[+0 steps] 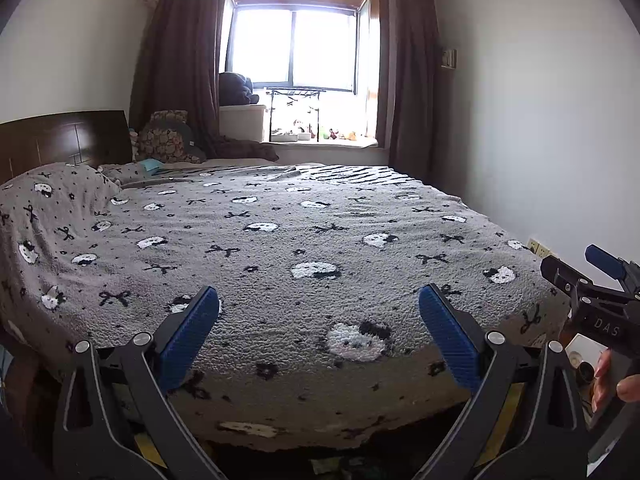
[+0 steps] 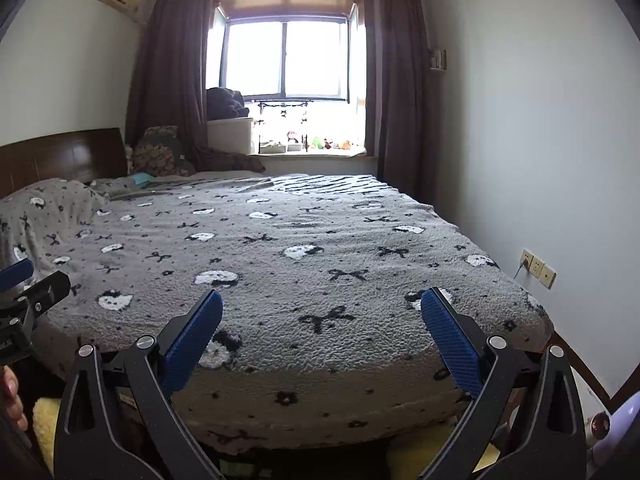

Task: Collect trash

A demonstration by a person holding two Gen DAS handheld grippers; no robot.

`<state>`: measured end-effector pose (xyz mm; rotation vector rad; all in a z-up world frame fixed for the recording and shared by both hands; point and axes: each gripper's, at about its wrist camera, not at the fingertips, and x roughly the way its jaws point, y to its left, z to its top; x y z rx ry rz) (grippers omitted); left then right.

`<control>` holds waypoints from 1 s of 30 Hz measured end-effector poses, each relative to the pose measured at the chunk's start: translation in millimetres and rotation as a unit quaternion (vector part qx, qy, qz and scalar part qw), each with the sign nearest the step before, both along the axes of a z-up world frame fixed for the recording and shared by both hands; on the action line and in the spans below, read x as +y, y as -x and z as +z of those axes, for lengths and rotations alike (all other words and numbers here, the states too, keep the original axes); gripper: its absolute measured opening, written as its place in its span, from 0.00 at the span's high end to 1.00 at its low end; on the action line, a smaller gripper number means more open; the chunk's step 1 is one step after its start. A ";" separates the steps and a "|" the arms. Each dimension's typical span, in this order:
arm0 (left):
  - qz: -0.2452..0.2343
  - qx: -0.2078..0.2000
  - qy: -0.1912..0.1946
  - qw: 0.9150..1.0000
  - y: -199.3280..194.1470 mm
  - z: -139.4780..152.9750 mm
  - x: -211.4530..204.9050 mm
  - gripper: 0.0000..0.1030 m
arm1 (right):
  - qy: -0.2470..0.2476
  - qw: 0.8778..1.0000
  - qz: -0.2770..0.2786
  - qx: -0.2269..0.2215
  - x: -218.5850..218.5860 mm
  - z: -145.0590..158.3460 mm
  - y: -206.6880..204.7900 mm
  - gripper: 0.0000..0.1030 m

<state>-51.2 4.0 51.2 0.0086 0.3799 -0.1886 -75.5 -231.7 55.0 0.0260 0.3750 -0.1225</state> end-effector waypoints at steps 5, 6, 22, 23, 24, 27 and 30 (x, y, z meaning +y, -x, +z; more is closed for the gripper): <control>-0.001 -0.001 0.001 1.000 -0.1 -0.2 -0.3 0.08 | 0.001 1.000 0.004 0.000 2.7 -0.3 -0.1 0.03; -0.002 0.000 0.000 1.000 -0.8 -0.7 -1.2 0.08 | 0.001 1.000 0.005 0.001 3.2 -0.5 -0.1 0.03; -0.004 -0.002 0.002 1.000 -1.1 -2.6 -4.0 0.08 | 0.004 1.000 0.017 0.001 9.6 0.5 -0.6 0.03; -0.004 -0.002 0.002 1.000 -1.1 -2.6 -4.0 0.08 | 0.005 1.000 0.018 0.001 10.2 0.8 -0.6 0.03; -0.004 -0.003 0.002 1.000 -1.0 -2.6 -4.1 0.08 | 0.005 1.000 0.018 0.001 10.4 1.2 -0.6 0.03; -0.004 -0.004 0.003 1.000 -0.6 -1.7 -3.8 0.08 | 0.004 1.000 0.018 0.000 10.3 2.2 -0.6 0.03; -0.005 -0.004 0.002 1.000 -0.2 -1.3 -3.3 0.08 | 0.005 1.000 0.019 -0.002 11.4 2.7 -0.4 0.03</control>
